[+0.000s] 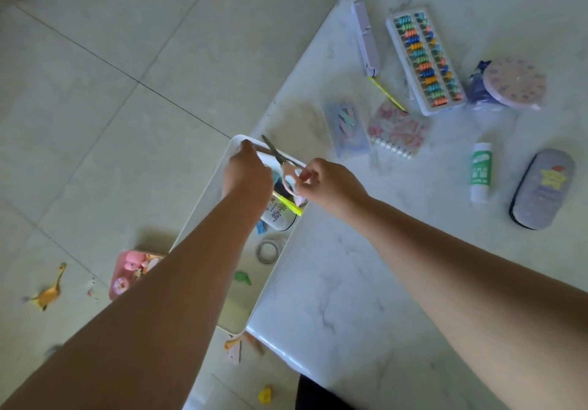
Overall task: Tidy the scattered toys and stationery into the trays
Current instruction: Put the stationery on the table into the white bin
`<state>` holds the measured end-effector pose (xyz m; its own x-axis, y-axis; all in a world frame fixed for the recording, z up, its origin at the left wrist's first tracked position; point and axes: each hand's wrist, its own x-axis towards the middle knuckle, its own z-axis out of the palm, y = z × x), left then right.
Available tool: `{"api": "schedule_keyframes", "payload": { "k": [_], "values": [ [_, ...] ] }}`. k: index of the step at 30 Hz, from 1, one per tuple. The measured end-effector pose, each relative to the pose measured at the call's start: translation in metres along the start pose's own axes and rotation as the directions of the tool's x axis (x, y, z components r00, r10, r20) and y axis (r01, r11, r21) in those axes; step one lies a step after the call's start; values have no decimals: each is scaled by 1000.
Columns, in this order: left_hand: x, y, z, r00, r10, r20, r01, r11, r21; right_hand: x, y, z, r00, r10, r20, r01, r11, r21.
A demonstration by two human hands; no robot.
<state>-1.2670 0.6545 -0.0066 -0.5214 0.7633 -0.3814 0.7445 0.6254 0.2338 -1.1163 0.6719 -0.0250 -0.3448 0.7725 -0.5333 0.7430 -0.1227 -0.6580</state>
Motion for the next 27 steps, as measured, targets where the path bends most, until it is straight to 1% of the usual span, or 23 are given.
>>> {"api": "schedule_keyframes", "payload": {
  "k": [1, 3, 4, 6, 9, 11, 14, 17, 21, 23, 27],
  "values": [
    [0, -6, -1, 999, -43, -7, 43, 999, 12, -1, -1, 2, 1000, -7, 19, 7, 999, -32],
    [2, -12, 0, 995, -91, -26, 92, 996, 18, -2, 0, 0, 1000, -2, 6, 3, 996, -84],
    [3, -12, -1, 994, -99, -37, 100, 995, 19, -2, 2, -3, 1000, 7, -24, -9, 996, -91],
    [8, -3, -1, 996, -72, -54, 72, 997, 1, -2, 16, -15, 995, 30, -98, -40, 994, -100],
    [15, 31, 6, 998, 52, -39, -54, 998, -43, -2, 47, -38, 977, 101, -186, -120, 988, -97],
    [18, 61, 17, 989, 149, 3, -149, 989, -20, -3, 71, -56, 956, 177, -236, -199, 977, -74],
    [21, 105, 38, 956, 286, 65, -288, 958, 13, 2, 103, -76, 917, 260, -304, -286, 957, -44],
    [28, 147, 65, 914, 379, 141, -387, 921, 34, 15, 133, -93, 870, 336, -362, -358, 934, 7],
    [41, 176, 89, 859, 473, 196, -493, 867, 68, 30, 152, -99, 835, 349, -425, -378, 926, 18],
    [55, 187, 100, 825, 522, 218, -552, 826, 112, 42, 157, -100, 831, 315, -459, -366, 930, -25],
    [87, 206, 113, 780, 584, 227, -624, 755, 201, 69, 161, -105, 834, 224, -504, -294, 954, -64]
  ]
}}
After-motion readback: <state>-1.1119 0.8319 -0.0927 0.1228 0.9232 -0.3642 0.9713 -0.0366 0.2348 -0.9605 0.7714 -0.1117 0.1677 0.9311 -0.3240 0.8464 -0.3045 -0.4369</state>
